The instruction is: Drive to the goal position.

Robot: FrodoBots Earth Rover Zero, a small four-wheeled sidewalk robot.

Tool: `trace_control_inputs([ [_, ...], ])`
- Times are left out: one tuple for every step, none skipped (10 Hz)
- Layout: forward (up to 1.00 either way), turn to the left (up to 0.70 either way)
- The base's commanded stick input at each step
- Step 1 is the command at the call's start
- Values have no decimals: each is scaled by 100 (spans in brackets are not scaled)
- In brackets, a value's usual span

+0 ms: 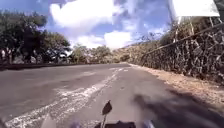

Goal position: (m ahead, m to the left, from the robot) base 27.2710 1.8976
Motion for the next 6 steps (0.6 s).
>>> trace_control_inputs([
  [63, -19],
  [63, -28],
  [63, -32],
  [63, -32],
  [63, -23],
  [63, -18],
])
